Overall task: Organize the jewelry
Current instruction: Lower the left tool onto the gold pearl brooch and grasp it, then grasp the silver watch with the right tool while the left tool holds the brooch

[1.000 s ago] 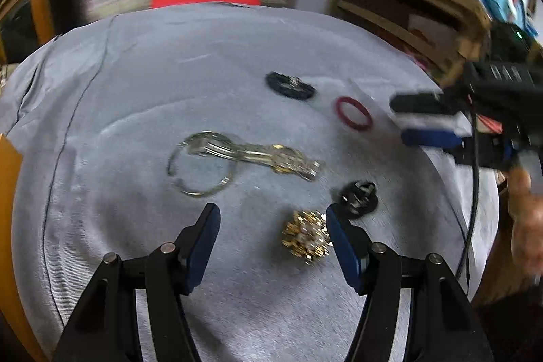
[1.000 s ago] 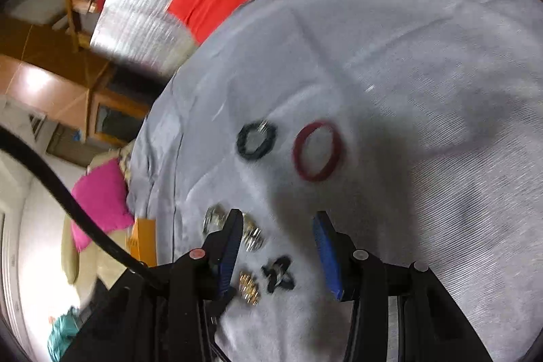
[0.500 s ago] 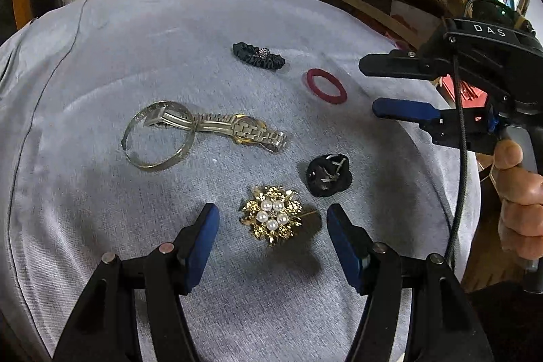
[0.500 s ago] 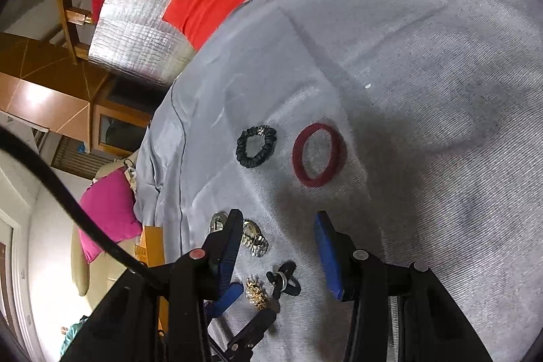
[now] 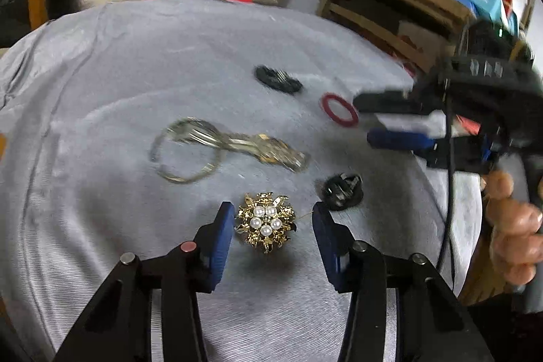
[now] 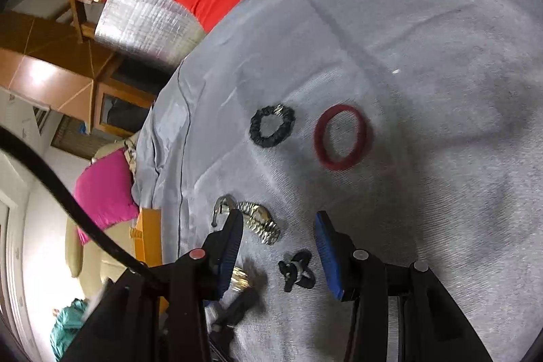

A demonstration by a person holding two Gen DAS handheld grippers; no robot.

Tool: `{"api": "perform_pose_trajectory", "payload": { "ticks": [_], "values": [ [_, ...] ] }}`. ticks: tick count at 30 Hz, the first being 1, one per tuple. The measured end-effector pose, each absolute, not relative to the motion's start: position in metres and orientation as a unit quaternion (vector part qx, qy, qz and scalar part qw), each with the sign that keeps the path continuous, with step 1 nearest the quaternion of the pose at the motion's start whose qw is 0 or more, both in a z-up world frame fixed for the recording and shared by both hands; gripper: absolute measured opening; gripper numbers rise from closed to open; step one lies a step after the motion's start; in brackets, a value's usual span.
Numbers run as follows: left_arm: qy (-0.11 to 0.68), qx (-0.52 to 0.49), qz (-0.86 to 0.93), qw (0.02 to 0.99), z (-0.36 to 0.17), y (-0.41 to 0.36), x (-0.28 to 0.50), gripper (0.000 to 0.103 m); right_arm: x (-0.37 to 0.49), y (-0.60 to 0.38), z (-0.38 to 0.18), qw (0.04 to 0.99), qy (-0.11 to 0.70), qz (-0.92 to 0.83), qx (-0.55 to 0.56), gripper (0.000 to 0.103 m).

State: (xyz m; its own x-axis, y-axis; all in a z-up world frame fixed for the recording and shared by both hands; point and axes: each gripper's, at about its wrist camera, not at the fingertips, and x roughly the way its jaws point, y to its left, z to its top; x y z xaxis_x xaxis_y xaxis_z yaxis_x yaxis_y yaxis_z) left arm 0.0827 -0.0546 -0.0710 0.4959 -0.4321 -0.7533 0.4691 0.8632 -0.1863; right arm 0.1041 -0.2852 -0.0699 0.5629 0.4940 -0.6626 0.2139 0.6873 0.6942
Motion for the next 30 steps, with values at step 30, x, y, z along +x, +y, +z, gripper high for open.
{"api": "perform_pose_trajectory", "payload": {
  "ticks": [30],
  "values": [
    [0.443, -0.026, -0.149, 0.884, -0.069, 0.016, 0.100, 0.049, 0.122, -0.172, -0.079, 0.879, 0.469, 0.063, 0.063, 0.016]
  ]
}}
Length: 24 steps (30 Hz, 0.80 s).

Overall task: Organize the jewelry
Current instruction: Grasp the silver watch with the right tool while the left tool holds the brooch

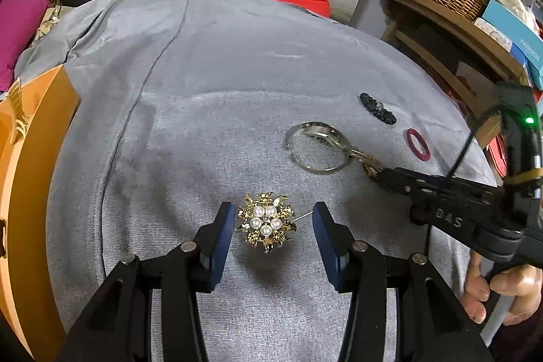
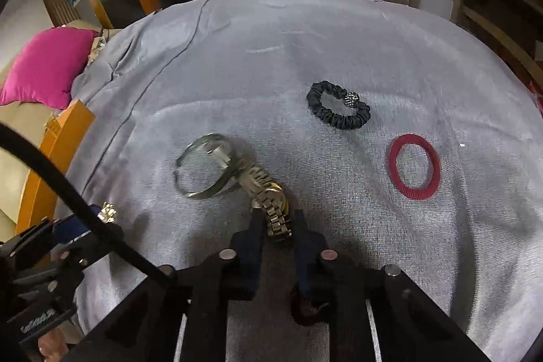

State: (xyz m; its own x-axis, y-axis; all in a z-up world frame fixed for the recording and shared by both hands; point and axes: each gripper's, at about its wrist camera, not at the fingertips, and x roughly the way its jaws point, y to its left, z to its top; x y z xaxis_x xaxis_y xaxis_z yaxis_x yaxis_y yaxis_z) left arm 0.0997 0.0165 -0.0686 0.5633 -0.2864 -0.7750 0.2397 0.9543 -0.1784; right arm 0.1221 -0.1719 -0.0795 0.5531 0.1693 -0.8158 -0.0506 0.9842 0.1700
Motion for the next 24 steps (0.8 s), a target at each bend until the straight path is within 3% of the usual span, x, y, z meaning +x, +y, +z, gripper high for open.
{"api": "perform_pose_trajectory", "payload": {
  "ticks": [16, 24],
  "values": [
    [0.442, -0.014, -0.146, 0.885, -0.071, 0.002, 0.102, 0.049, 0.097, -0.255, -0.058, 0.851, 0.463, 0.100, 0.226, 0.014],
    [0.446, -0.014, -0.145, 0.883, -0.073, -0.002, 0.104, 0.049, 0.089, -0.276, -0.045, 0.840, 0.418, 0.130, 0.321, 0.014]
  ]
}}
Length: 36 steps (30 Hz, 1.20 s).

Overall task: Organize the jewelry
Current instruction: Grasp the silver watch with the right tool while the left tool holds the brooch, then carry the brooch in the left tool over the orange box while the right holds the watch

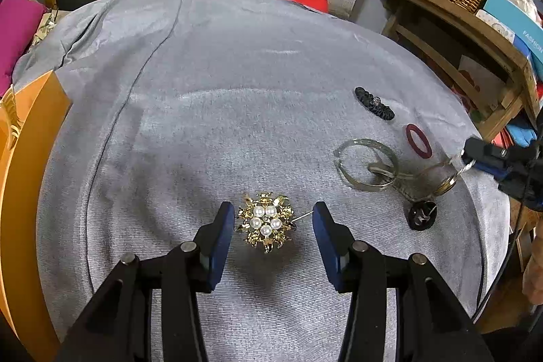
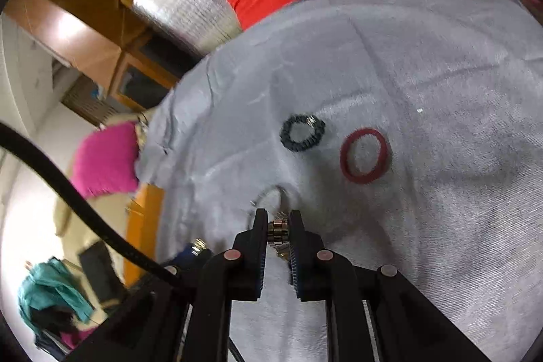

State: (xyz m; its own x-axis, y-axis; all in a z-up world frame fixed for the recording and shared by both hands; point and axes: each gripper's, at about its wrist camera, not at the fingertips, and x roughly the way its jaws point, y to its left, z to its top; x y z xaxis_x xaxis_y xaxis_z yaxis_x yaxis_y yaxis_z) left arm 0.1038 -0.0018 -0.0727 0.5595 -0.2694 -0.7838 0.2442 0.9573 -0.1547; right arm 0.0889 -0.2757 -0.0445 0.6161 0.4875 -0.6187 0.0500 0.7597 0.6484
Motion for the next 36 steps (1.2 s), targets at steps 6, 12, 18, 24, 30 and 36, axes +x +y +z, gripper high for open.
{"api": "perform_pose_trajectory", "payload": {
  "ticks": [6, 12, 18, 24, 30, 36],
  "values": [
    [0.443, -0.013, -0.145, 0.885, -0.071, -0.001, 0.103, 0.049, 0.084, -0.275, -0.024, 0.847, 0.360, 0.149, 0.361, 0.014],
    [0.437, -0.016, -0.140, 0.888, -0.068, 0.007, 0.101, 0.049, 0.077, -0.273, -0.004, 0.861, 0.299, 0.163, 0.377, 0.014],
    [0.426, -0.021, -0.134, 0.894, -0.060, 0.017, 0.096, 0.049, 0.076, -0.258, 0.008, 0.866, 0.277, 0.185, 0.373, 0.014],
    [0.409, -0.020, -0.130, 0.903, -0.049, 0.028, 0.088, 0.049, 0.080, -0.239, 0.006, 0.867, 0.286, 0.196, 0.358, 0.014],
    [0.390, -0.036, -0.127, 0.911, -0.036, 0.043, 0.076, 0.049, 0.081, -0.216, 0.005, 0.870, 0.294, 0.205, 0.338, 0.014],
    [0.350, -0.055, -0.116, 0.928, -0.013, 0.072, 0.063, 0.049, 0.081, -0.183, 0.005, 0.868, 0.305, 0.223, 0.322, 0.014]
  ]
}}
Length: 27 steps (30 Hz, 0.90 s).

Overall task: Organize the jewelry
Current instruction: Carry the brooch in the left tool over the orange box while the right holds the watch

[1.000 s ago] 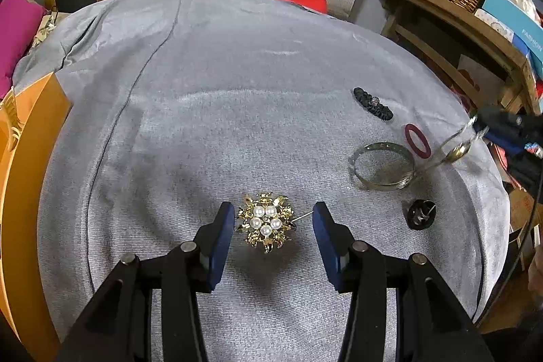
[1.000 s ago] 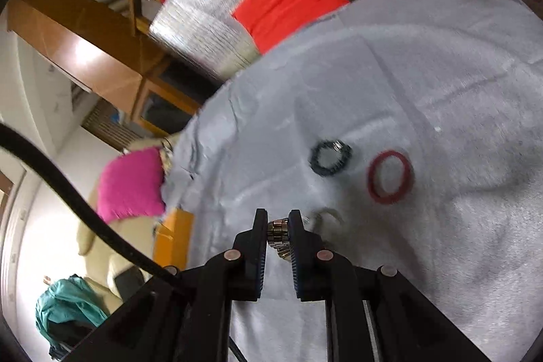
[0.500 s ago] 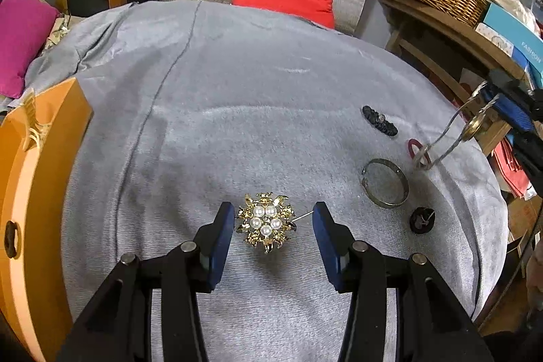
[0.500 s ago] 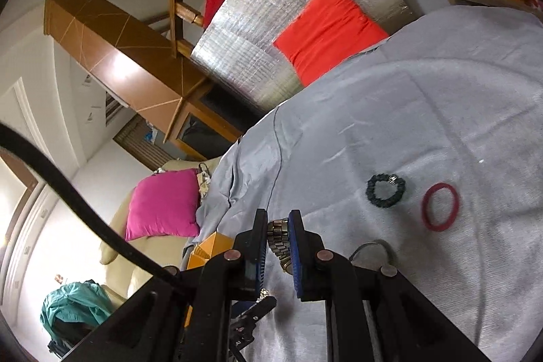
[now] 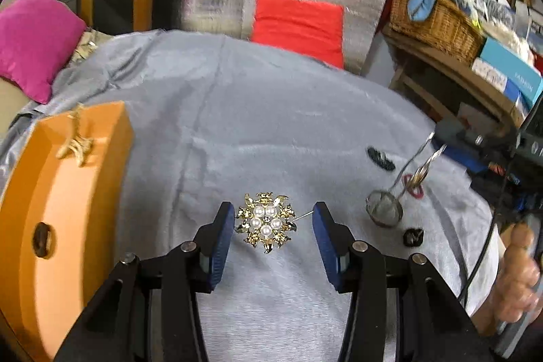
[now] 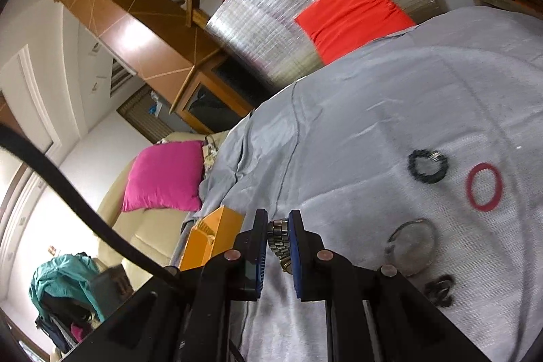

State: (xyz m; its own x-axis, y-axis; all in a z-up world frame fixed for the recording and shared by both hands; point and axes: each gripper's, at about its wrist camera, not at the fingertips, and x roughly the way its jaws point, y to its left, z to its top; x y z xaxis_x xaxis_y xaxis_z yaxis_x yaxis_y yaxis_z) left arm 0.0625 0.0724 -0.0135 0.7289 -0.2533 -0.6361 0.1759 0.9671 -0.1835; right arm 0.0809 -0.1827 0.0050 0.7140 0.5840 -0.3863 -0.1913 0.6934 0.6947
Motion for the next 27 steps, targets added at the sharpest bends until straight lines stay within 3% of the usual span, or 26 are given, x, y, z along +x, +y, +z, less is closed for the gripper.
{"api": "perform_pose_trajectory", "payload": {
  "ticks": [15, 27],
  "values": [
    [0.284, -0.148, -0.027, 0.947, 0.011, 0.212, 0.041, 0.049, 0.113, -0.036, 0.040, 0.863, 0.331, 0.294, 0.245, 0.014],
    [0.391, -0.183, 0.023, 0.902, -0.049, 0.272, 0.059, 0.049, 0.166, 0.108, 0.055, 0.845, 0.353, 0.348, 0.201, 0.014]
  ]
}}
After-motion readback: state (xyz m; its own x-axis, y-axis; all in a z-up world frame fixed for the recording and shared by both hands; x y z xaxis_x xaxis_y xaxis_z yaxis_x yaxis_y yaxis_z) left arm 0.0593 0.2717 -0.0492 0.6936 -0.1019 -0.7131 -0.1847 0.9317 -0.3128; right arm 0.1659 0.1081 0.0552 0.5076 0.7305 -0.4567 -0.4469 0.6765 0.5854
